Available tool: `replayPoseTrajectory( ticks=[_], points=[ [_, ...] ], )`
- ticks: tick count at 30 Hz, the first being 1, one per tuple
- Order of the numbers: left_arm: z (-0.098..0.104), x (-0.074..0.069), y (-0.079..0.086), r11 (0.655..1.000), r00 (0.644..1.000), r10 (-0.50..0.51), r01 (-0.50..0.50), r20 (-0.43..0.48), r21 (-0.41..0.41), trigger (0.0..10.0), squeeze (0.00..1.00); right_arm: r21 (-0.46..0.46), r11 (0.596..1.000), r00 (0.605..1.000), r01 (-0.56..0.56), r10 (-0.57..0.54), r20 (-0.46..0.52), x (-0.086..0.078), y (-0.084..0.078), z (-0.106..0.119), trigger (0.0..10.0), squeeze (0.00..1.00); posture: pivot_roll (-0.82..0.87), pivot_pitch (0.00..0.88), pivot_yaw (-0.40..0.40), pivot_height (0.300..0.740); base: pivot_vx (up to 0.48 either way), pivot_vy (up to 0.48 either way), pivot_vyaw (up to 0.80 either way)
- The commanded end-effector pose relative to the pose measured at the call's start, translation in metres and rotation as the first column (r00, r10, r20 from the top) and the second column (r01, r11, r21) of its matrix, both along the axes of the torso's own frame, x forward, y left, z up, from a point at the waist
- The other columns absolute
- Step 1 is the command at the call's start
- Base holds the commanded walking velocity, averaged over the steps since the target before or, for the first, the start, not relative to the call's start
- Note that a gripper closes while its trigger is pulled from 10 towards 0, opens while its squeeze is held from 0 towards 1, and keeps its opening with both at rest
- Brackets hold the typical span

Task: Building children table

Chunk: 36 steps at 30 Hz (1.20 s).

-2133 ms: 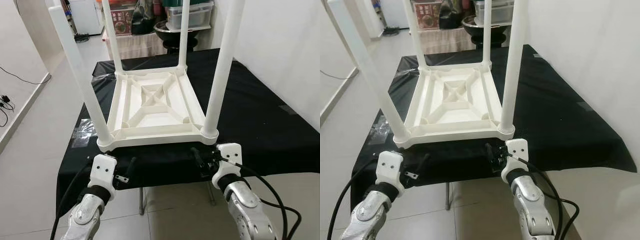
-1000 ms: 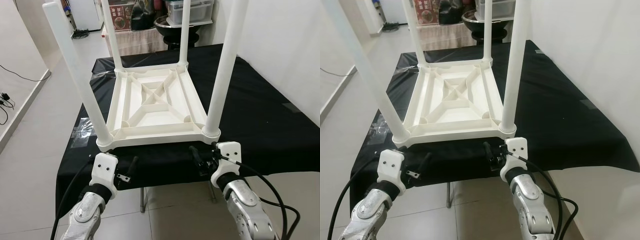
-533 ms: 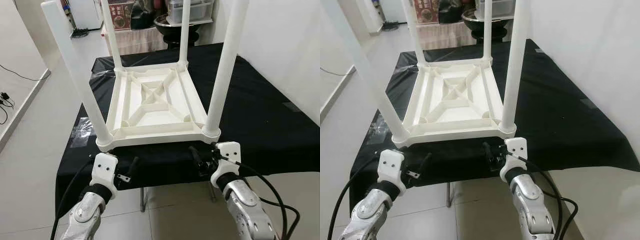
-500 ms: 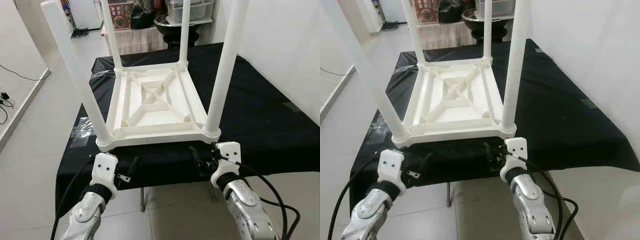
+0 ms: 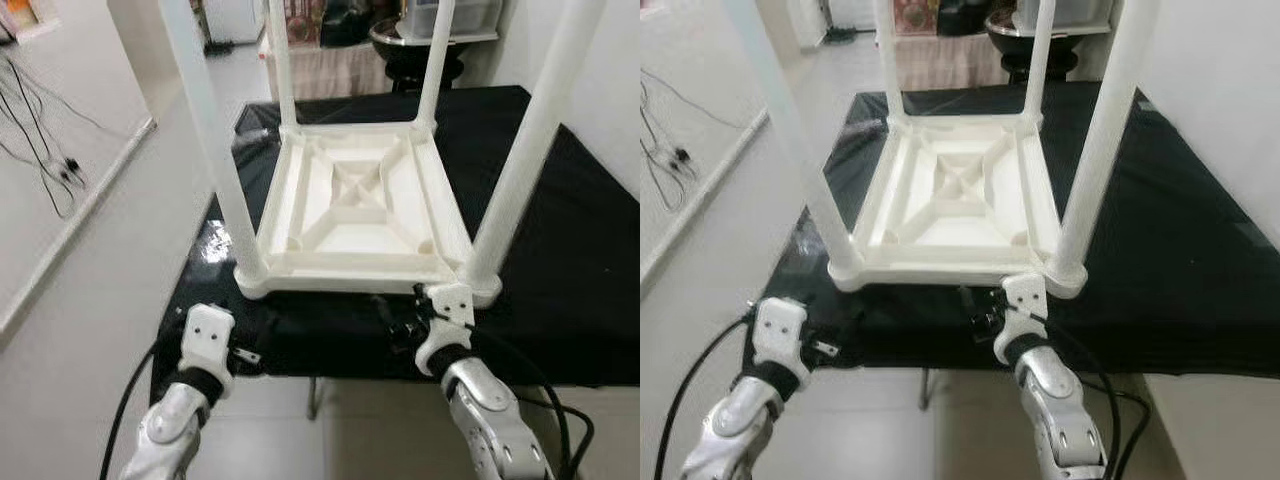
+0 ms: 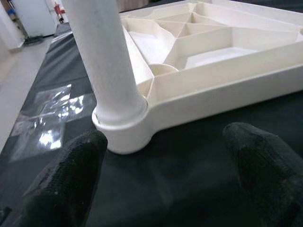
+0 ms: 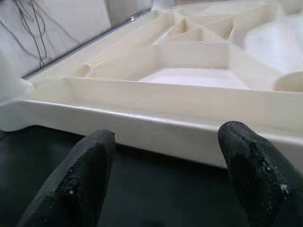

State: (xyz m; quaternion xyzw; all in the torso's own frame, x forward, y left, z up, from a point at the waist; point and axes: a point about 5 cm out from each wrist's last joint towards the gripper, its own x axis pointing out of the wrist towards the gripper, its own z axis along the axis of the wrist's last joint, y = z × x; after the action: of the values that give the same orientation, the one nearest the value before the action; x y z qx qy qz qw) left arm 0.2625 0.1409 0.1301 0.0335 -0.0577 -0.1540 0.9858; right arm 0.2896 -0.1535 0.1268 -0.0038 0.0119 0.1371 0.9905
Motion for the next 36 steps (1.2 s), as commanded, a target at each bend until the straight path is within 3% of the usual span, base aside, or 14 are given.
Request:
replayPoseTrajectory(
  ticks=[1, 10, 16, 29, 36],
  points=[
    [-0.008, -0.003, 0.007, 1.0, 0.999, 0.021, -0.021, -0.035, 0.014, 10.0, 0.0, 0.002, 1.0, 1.0, -0.019, 0.019, -0.003, 0.0, 0.004, -0.001, 10.0, 0.0, -0.09, 0.119, 0.055, 0.74, 0.274, 0.0, 0.5],
    [-0.008, -0.003, 0.006, 1.0, 0.999, 0.008, -0.008, -0.035, 0.007, 10.0, 0.0, 0.029, 0.999, 1.0, -0.022, 0.022, -0.018, 0.0, 0.004, -0.002, 10.0, 0.0, -0.09, 0.121, 0.054, 0.74, 0.273, 0.0, 0.0],
    [-0.007, -0.005, 0.003, 0.999, 0.999, -0.039, 0.039, -0.024, 0.003, 10.0, 0.0, 0.043, 0.999, 0.999, -0.024, 0.025, -0.019, 0.0, 0.004, -0.002, 10.0, 0.0, -0.08, 0.121, 0.055, 0.74, 0.0, 0.0, 0.0],
    [-0.003, -0.01, 0.004, 1.0, 1.0, -0.019, 0.019, 0.004, 0.024, 10.0, 0.0, 0.066, 0.998, 0.999, -0.024, 0.026, -0.019, 0.001, 0.002, -0.002, 10.0, 0.0, -0.07, 0.123, 0.054, 0.74, 0.0, 0.0, 0.0],
    [0.0, -0.014, 0.005, 1.0, 1.0, -0.023, 0.023, 0.0, 0.008, 10.0, 0.0, 0.048, 0.994, 0.995, -0.103, 0.102, 0.009, -0.002, 0.002, 0.004, 10.0, 0.0, -0.07, 0.124, 0.057, 0.74, 0.0, 0.0, 0.0]
  ],
)
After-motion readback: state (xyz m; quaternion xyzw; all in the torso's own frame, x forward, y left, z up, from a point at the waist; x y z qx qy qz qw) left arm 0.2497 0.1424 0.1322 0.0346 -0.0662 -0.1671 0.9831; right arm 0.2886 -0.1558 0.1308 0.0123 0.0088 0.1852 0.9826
